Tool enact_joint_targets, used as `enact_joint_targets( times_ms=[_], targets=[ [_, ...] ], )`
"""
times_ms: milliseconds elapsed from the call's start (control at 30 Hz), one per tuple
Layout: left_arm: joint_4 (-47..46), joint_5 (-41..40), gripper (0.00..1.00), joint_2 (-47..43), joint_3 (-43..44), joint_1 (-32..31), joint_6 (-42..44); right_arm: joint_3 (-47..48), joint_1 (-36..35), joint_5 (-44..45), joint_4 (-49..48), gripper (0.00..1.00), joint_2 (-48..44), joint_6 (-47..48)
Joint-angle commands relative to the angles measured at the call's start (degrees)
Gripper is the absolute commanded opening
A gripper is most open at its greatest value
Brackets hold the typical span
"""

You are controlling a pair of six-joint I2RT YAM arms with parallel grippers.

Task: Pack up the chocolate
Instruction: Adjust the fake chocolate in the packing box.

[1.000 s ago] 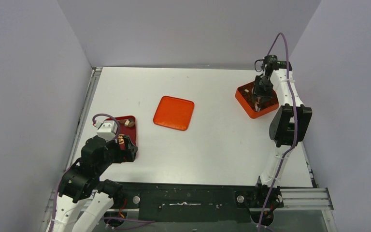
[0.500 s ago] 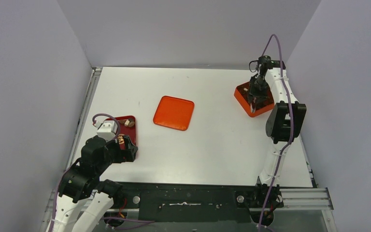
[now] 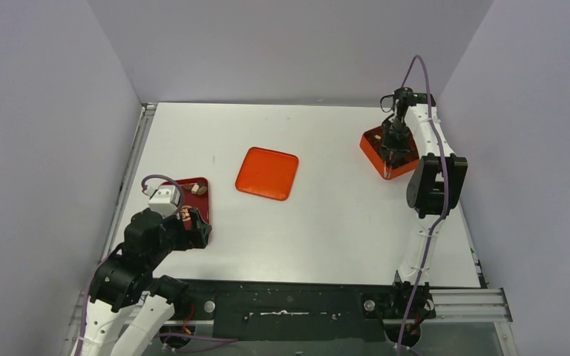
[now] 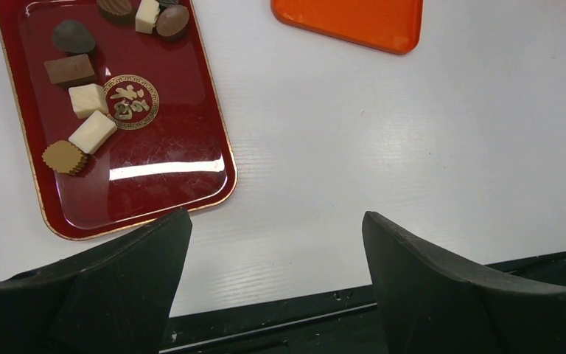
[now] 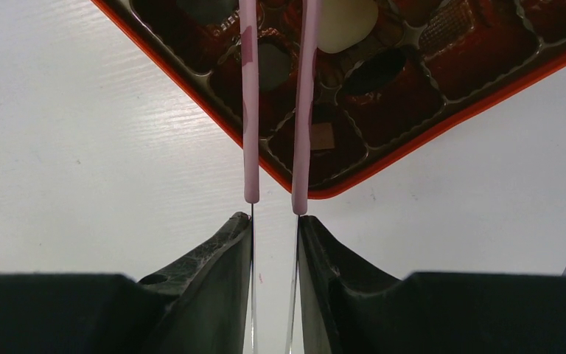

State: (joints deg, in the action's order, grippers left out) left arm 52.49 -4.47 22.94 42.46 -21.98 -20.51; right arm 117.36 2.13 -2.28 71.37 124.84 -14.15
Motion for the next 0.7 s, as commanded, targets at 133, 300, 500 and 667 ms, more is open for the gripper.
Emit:
enact_joint_targets(
  times_ms=[133, 300, 500, 667],
  targets=[
    [-3.4, -0.8, 0.85, -1.0, 0.4, -0.2, 0.6, 1.6, -0.3, 0.4, -2.4, 0.22, -2.5, -0.1],
    [-3.2, -0.7, 0.85, -1.4, 0.4, -0.2, 0.5, 1.7, -0.2, 1.5, -3.0, 0.20, -4.7, -0.4],
    [-3.1, -0.7, 0.85, -1.7, 0.4, -0.2, 0.4, 2.2, 0.1, 2.0, -2.2, 0.19, -7.0, -0.4],
    [-3.1, -0.7, 0.85, -1.9, 0.4, -0.2, 0.4, 1.9, 0.2, 3.7, -2.0, 0.19, -8.6, -0.1]
  ],
)
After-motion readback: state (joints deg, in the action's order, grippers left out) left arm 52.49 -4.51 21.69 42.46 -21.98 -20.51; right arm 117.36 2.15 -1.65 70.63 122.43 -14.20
